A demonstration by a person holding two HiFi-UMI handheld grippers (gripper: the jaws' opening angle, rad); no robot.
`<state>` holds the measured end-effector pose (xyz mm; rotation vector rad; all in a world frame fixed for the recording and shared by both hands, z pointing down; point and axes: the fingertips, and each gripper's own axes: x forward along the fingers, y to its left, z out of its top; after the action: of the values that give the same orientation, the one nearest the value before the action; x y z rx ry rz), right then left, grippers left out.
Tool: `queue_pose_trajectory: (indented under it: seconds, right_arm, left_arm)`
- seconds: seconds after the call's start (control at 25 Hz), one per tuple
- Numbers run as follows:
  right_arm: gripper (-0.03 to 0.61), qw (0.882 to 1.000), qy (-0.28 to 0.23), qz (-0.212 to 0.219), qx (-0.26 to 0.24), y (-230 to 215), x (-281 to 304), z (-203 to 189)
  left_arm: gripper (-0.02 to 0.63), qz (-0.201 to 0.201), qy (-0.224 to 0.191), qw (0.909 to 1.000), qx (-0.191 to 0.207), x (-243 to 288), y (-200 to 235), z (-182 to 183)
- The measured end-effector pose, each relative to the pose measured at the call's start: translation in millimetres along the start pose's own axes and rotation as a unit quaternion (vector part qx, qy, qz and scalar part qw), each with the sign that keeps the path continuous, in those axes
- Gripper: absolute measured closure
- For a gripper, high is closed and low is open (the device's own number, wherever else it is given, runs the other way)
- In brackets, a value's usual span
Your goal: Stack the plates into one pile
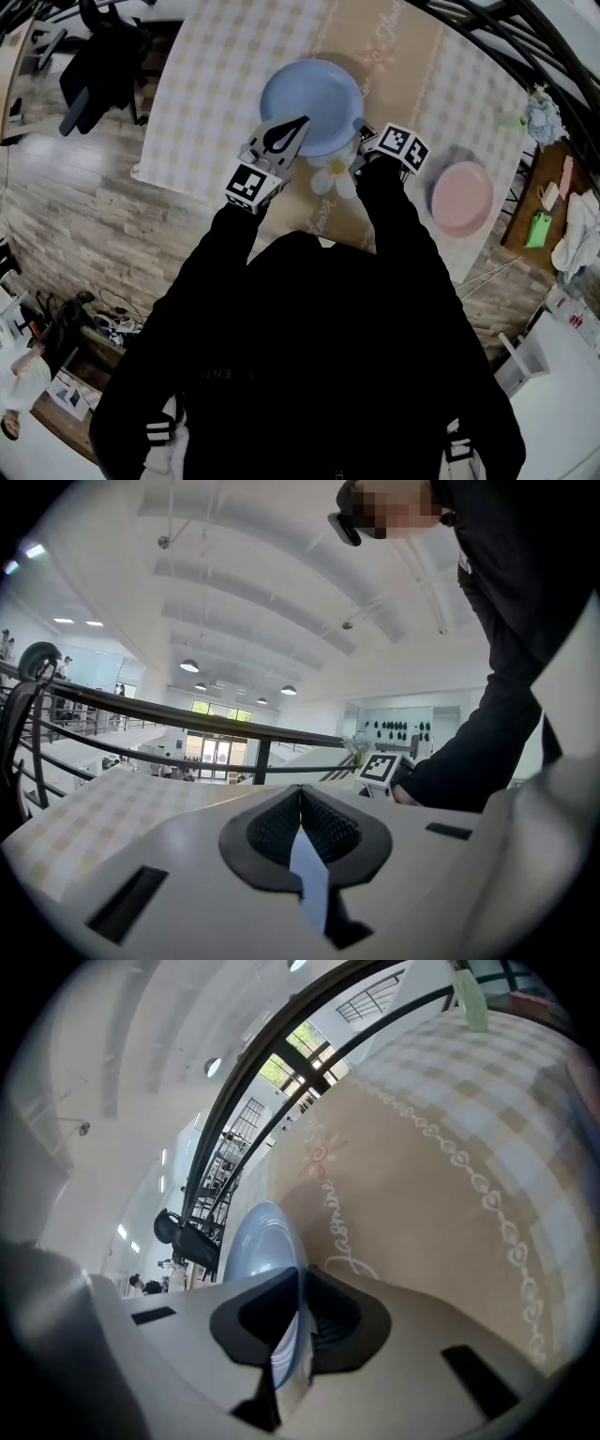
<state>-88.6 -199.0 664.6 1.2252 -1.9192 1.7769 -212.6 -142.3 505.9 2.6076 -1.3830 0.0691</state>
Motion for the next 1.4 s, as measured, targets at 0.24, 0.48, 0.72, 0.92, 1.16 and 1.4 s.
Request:
queue_pose_trajectory:
  seconds: [0.24,0.48,0.72,0.92,1.16,1.4]
  right_arm:
    - [0.54,0.999,-0.035,0.001,0.032,-27.2,-46.3,5.7]
    - [0.541,0.996,-0.066,0.005,0.068,-61.5,-86.6,10.9]
    - [0.54,0.992,-0.091,0.012,0.091,-83.8,-124.2,17.2]
    - [0.541,0.987,-0.115,0.018,0.111,-101.0,-159.6,25.9]
    - [0.537,0.981,-0.143,0.017,0.13,-128.4,-202.7,40.7]
    - [0.537,0.972,-0.174,0.012,0.156,-164.8,-240.8,50.7]
  left_arm:
    - [0.594,-0.049,0.001,0.9987,0.013,18.1,-33.6,6.4]
    - [0.594,-0.088,0.012,0.9959,0.018,41.2,-72.9,12.1]
    - [0.594,-0.116,0.013,0.9927,0.029,57.2,-108.3,19.2]
    - [0.594,-0.141,0.017,0.9892,0.038,70.6,-139.3,23.1]
    - [0.594,-0.174,0.016,0.9833,0.05,96.9,-179.5,33.0]
    - [0.594,-0.202,0.017,0.9774,0.06,123.4,-216.4,37.2]
